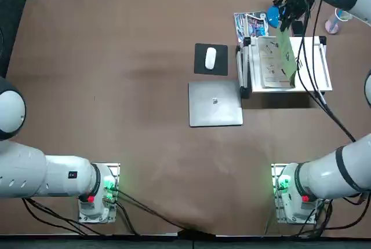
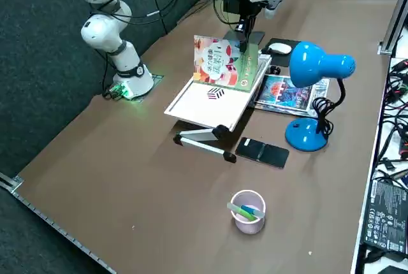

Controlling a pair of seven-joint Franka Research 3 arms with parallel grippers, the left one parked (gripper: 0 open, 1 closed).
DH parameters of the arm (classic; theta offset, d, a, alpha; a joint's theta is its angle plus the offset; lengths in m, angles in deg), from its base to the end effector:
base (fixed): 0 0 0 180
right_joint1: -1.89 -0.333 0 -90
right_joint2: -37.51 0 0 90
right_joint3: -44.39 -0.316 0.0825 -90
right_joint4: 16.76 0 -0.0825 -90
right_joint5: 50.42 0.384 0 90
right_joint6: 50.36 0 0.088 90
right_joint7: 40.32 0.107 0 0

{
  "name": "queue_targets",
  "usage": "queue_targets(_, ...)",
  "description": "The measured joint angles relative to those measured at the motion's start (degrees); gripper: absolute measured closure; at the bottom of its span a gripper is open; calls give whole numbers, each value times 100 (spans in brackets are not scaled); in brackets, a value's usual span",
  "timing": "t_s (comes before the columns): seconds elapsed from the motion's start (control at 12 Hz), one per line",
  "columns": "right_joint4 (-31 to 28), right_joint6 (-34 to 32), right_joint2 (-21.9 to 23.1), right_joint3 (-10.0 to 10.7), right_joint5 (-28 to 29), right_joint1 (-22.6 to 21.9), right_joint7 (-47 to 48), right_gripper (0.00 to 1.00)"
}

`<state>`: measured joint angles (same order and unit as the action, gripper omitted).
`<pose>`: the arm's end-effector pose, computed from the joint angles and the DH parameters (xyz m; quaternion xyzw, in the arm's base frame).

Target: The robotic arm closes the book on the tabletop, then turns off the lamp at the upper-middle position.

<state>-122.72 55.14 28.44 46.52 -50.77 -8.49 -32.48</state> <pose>0.5771 0.0840 0.4243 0.9965 0.0046 -0.0814 0.0174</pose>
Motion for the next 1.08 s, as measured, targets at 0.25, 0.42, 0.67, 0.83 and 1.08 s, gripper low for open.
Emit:
queue_targets(0.25, -3, 32, -87, 0, -8, -92, 124, 98)
queue_targets(0.42, -6, 61, -162, 0, -8, -96, 140, 98)
queue_targets(0.67, -63, 202, -270, 1, -8, -97, 147, 98)
queue_targets(0.83, -85, 243, -298, 1, -8, -98, 155, 98)
queue_targets(1.08, -141, 349, -317, 1, -7, -110, 257, 98)
